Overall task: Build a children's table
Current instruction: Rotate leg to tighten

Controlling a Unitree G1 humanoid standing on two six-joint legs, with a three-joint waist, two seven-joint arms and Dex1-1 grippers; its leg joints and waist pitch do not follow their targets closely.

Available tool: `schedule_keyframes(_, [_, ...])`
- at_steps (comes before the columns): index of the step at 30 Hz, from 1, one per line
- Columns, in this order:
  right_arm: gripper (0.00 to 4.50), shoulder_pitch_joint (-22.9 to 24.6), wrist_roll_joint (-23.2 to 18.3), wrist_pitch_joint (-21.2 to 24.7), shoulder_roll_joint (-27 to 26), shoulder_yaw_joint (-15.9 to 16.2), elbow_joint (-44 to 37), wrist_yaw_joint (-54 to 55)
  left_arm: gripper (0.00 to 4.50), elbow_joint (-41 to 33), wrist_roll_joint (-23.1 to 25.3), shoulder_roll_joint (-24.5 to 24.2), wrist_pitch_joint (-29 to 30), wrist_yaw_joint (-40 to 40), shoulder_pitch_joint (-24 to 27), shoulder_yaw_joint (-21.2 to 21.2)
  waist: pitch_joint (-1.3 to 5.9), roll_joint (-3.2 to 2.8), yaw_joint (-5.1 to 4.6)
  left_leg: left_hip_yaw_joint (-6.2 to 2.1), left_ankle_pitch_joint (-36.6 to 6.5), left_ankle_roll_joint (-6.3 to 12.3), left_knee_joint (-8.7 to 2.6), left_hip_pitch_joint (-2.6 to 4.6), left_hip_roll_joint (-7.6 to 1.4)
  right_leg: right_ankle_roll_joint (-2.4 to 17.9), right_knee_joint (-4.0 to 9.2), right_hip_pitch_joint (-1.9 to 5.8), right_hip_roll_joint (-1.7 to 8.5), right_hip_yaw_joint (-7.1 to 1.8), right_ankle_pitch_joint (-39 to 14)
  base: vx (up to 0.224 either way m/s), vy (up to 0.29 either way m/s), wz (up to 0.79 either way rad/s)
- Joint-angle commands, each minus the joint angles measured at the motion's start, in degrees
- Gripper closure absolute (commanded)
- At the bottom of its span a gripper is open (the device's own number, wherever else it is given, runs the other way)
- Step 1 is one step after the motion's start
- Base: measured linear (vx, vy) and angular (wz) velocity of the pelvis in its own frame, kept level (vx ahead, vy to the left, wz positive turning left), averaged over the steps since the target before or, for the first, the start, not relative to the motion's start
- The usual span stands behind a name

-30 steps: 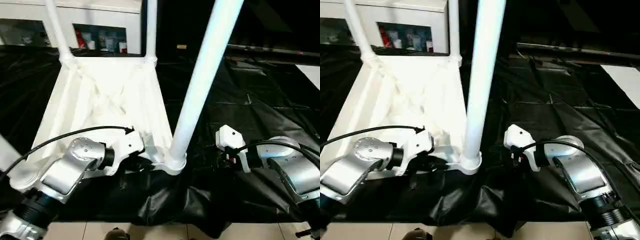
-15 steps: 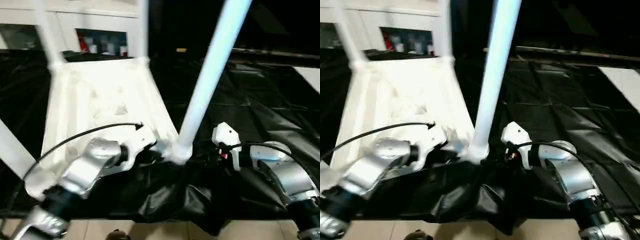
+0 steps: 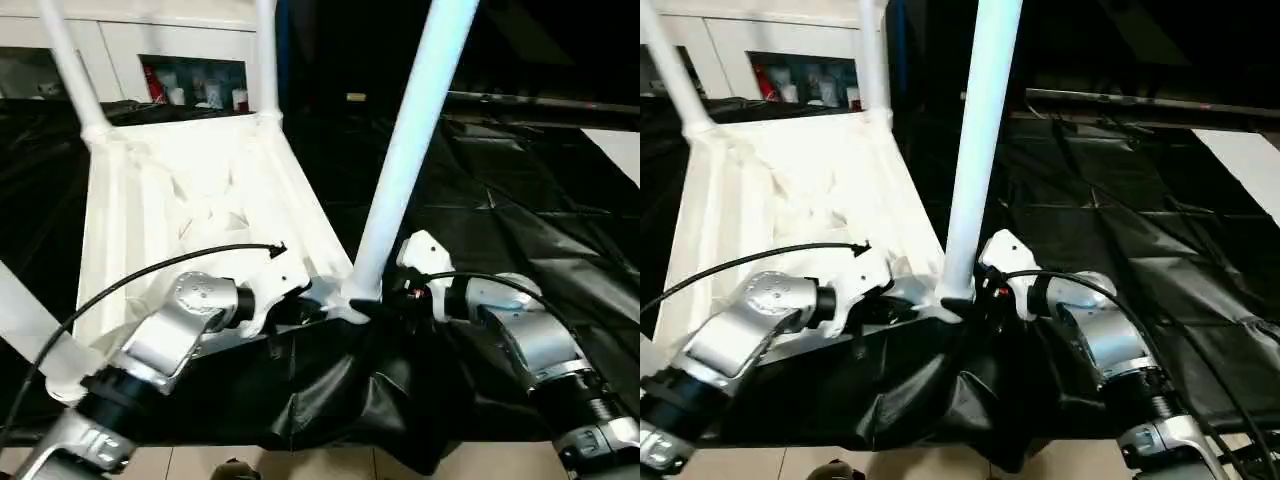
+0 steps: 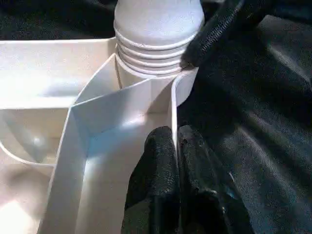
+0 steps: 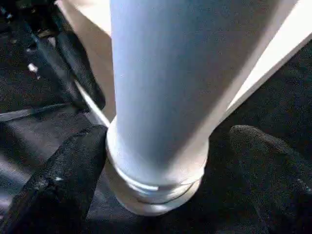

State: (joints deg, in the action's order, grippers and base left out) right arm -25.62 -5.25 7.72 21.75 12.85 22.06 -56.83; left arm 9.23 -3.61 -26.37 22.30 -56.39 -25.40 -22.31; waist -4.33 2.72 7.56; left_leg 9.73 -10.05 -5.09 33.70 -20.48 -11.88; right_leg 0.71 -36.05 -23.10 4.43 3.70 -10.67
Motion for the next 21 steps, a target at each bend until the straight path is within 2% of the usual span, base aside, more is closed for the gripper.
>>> schedule_keyframes(1, [0.55,-1.7,-0.6,-1.2,0.5,0.2,1.6,-1.2,4.50,1.8,0.7,-0.5,-0.1,-0.9,0.6,-0.9,3.35,-0.01,-0.09,-0.18,-13.6,0.94,-4.35,0.16,-1.15,9.4,4.96,2.38,3.63,-2.63,-17.3,0.000,0.000,0.00])
schedule_keyframes(4, [0.60,-2.1,-0.3,-1.6,0.4,0.4,2.7,-1.8,4.50,2.5,0.8,-0.7,-0.7,-1.4,0.3,-0.7,3.18,0.18,-0.17,-0.23,-15.2,0.57,-4.48,0.25,-1.13,8.4,5.33,2.34,3.70,-2.67,-20.5,0.000,0.000,0.00])
schedule_keyframes(5, [0.89,-2.3,-0.3,-1.7,0.3,0.4,2.9,-1.9,4.50,2.8,0.8,-0.8,-0.9,-1.7,0.1,-0.6,3.20,0.17,-0.16,-0.26,-15.2,0.52,-4.51,0.29,-1.15,8.3,5.35,2.35,3.73,-2.68,-20.8,0.000,0.000,0.00])
schedule_keyframes(10, [1.20,-3.0,-1.0,-2.1,-0.5,-0.4,3.9,-2.7,4.50,3.2,0.8,-1.2,-1.3,-2.4,-0.3,-0.6,3.10,0.32,-0.31,-0.30,-15.1,0.68,-4.61,0.28,-1.22,8.5,5.34,2.21,3.66,-2.68,-20.3,0.000,0.000,0.00])
schedule_keyframes(11, [1.42,-3.2,-1.2,-2.2,-0.6,-0.4,4.3,-3.1,4.50,3.4,0.8,-1.3,-1.4,-2.5,-0.4,-0.5,3.09,0.28,-0.34,-0.31,-15.0,0.70,-4.62,0.23,-1.21,8.5,5.29,2.25,3.66,-2.69,-20.3,0.000,0.000,0.00])
schedule_keyframes(19, [1.72,-3.6,-1.6,-3.3,-1.7,-0.4,5.6,-3.8,4.50,4.2,0.9,-2.3,-2.2,-3.3,0.1,-0.2,2.88,0.37,-0.90,-0.38,-16.4,0.52,-4.79,0.31,-1.28,8.2,5.60,2.04,3.78,-2.70,-22.9,0.000,0.000,0.00])
schedule_keyframes(21, [1.73,-3.9,-2.4,-3.2,-3.1,-1.6,6.6,-2.3,4.50,4.6,0.7,-2.0,-1.8,-2.7,0.1,0.5,2.81,0.35,-0.97,-0.39,-16.8,0.46,-4.82,0.31,-1.27,8.1,5.70,1.97,3.84,-2.73,-23.7,0.000,0.000,0.00])
